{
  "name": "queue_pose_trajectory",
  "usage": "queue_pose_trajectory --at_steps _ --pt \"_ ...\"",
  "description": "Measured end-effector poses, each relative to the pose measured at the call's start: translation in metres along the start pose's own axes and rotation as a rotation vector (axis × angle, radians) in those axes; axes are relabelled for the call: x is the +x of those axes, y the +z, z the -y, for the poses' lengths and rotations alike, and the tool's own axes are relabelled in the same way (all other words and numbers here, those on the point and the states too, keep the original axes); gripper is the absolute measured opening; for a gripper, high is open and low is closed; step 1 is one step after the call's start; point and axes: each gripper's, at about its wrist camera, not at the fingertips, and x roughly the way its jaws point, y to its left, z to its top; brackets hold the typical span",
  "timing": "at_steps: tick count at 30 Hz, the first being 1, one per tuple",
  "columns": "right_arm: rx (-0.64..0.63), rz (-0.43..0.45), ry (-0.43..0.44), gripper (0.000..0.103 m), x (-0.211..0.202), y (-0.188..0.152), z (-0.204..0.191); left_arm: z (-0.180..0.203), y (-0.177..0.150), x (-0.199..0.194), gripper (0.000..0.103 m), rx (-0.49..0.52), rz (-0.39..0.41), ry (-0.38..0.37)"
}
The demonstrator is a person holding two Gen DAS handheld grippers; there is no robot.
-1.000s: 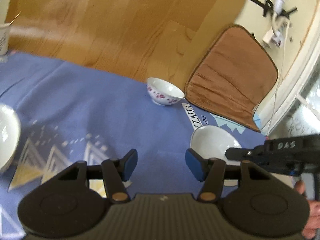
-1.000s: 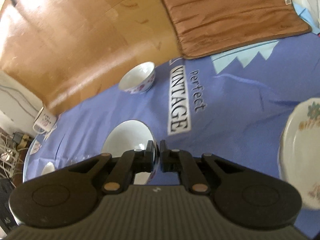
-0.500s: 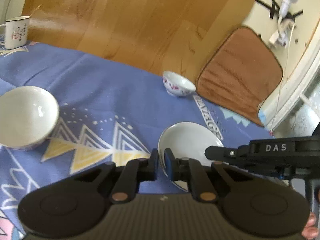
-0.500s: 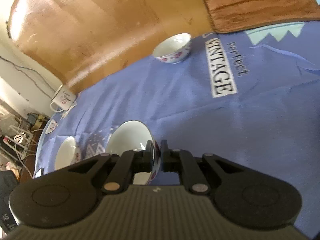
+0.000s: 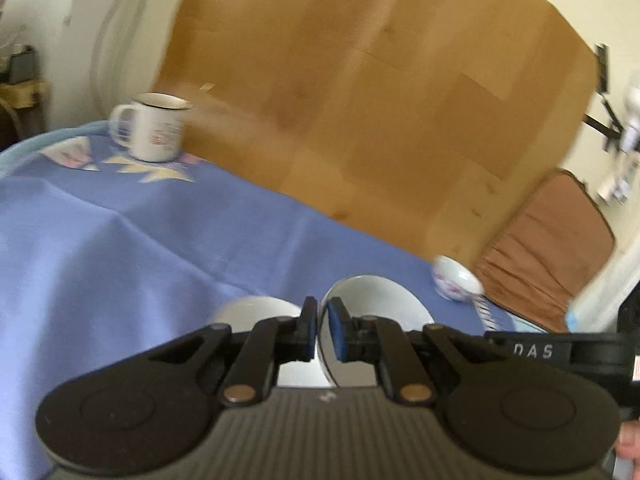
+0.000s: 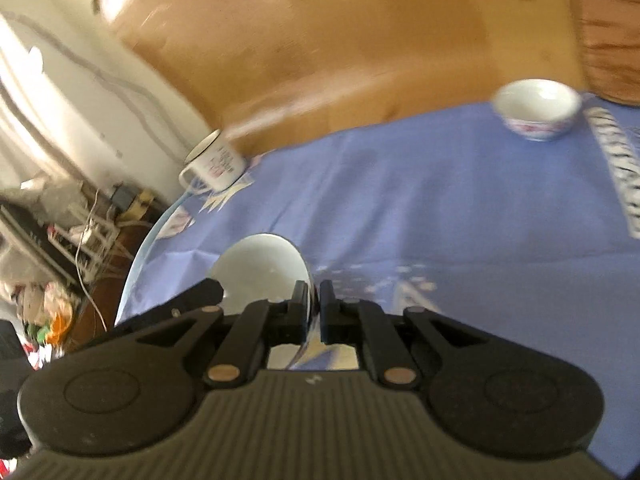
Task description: Organize plates and bowls
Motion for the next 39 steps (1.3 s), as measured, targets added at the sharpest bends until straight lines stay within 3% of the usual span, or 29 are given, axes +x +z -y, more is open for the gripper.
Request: queue_pose_trajectory --at_steps 5,12,17,22,26,33,38,39 --pt "-0.082 -0.015 -0.035 0.008 0.026 -0.006 -0.022 -0.028 -0.001 0.007 0.008 -0.050 -0.015 0.046" --pt "-0.209 0.041 -0.091 0.011 0.034 -0.013 -0.035 -0.049 -0.007 0.018 0.008 -0.091 -0.027 0.070" --pt "-0.222 0.107 -0.111 0.011 0.026 -0.006 -0.031 -0.041 -0.001 0.004 0.008 -0.097 0.039 0.084" --pt "-0.128 0.129 -0.173 0.011 0.010 0.009 0.011 0.001 0.000 -0.007 0.008 -0.041 0.067 -0.026" --pt "-0.003 0.154 -0.242 0.011 -0.011 0.021 0.062 0.054 -0.014 0.012 0.008 0.071 0.001 -0.130" --pt "0.158 0.210 -0.351 0.011 -0.054 0.042 0.144 0.110 -0.039 0.083 0.008 0.172 -0.115 -0.164" --pt "0.224 0.229 -0.374 0.014 -0.066 0.063 0.177 0.136 -0.058 0.121 0.009 0.242 -0.147 -0.174" --pt "0.233 0.232 -0.375 0.018 -0.064 0.069 0.181 0.137 -0.064 0.126 0.009 0.256 -0.154 -0.180"
